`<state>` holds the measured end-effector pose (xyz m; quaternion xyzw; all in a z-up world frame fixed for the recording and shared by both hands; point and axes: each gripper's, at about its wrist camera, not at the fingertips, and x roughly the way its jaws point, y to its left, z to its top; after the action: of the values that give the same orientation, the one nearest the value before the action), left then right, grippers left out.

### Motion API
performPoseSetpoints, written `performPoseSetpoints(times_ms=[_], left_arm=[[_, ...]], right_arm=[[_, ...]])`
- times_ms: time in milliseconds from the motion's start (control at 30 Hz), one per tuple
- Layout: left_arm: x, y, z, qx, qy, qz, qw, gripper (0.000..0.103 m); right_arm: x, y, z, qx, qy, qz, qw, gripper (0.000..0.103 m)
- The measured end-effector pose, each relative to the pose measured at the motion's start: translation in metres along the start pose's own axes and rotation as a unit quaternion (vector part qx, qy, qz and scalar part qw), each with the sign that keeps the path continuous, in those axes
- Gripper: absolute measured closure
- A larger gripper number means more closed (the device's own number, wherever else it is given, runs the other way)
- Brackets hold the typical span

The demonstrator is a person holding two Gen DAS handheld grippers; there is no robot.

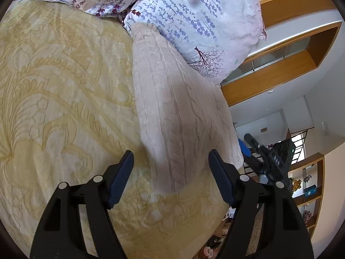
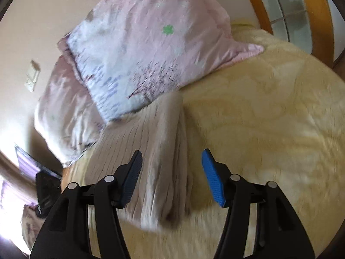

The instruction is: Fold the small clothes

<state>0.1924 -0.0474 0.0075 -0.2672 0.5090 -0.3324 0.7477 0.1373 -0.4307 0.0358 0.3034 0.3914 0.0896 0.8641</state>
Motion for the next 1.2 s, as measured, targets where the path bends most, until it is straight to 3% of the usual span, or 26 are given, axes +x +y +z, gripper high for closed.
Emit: performPoseSetpoints(times_ms=[100, 200, 233, 267, 333, 367, 533, 667, 733, 933, 1000, 1033, 1067, 1133, 1200], left_arm=[[-0.003, -0.001, -0.006, 0.000, -0.003, 0.003, 1.0000, 0.033], [-0.001, 0.000, -0.011, 0.000, 0.001, -0.001, 1.0000, 0.048], [0.000, 0.000, -0.012, 0.003, 0.003, -0.003, 1.0000, 0.058], [0.002, -0.001, -0.013, 0.005, 0.005, -0.004, 1.0000, 0.069], [0.004, -0.002, -0.014, 0.018, 0.005, 0.001, 0.9998, 0.079], [0.004, -0.003, -0.015, 0.024, 0.003, 0.003, 0.9997, 0.084], [-0.004, -0.002, -0.021, 0.032, -0.010, -0.013, 0.9993, 0.088], [-0.003, 0.002, -0.034, 0.034, -0.007, -0.015, 0.9993, 0.090], [-0.002, 0.005, -0.037, 0.029, -0.006, -0.016, 0.9994, 0.090], [0.000, 0.008, -0.038, 0.023, 0.001, -0.016, 0.9996, 0.086], [-0.006, 0.005, -0.036, 0.024, 0.010, -0.018, 0.9995, 0.081], [-0.009, 0.003, -0.034, 0.025, 0.011, -0.019, 0.9995, 0.072], [-0.015, -0.001, -0.030, 0.027, 0.006, -0.021, 0.9994, 0.055], [-0.023, -0.006, -0.021, 0.029, -0.010, -0.019, 0.9993, 0.040], [-0.026, -0.010, -0.006, 0.028, -0.025, -0.008, 0.9993, 0.035]], right_arm=[[-0.002, 0.002, -0.012, -0.008, 0.007, 0.007, 1.000, 0.044], [0.002, 0.006, -0.021, -0.023, 0.011, 0.005, 1.000, 0.049], [0.006, 0.007, -0.023, -0.031, 0.015, -0.002, 0.999, 0.060], [0.009, 0.006, -0.023, -0.034, 0.020, -0.005, 0.999, 0.079], [0.011, 0.008, -0.025, -0.041, 0.017, -0.011, 0.999, 0.089], [0.007, 0.010, -0.025, -0.047, 0.007, -0.011, 0.999, 0.091], [-0.018, 0.022, -0.023, -0.072, -0.048, -0.020, 0.996, 0.092], [-0.006, 0.011, -0.032, -0.076, -0.026, -0.059, 0.995, 0.092], [0.008, -0.002, -0.038, -0.060, -0.002, -0.076, 0.995, 0.092], [0.012, -0.012, -0.036, -0.029, 0.010, -0.062, 0.998, 0.090], [0.006, -0.012, -0.031, -0.014, 0.015, -0.050, 0.999, 0.082], [0.002, -0.012, -0.026, -0.006, 0.014, -0.045, 0.999, 0.072], [-0.002, -0.011, -0.021, 0.000, 0.006, -0.037, 0.999, 0.061], [-0.006, -0.010, -0.011, 0.010, -0.008, -0.024, 1.000, 0.052], [-0.001, -0.009, 0.003, 0.022, -0.009, -0.005, 1.000, 0.052]])
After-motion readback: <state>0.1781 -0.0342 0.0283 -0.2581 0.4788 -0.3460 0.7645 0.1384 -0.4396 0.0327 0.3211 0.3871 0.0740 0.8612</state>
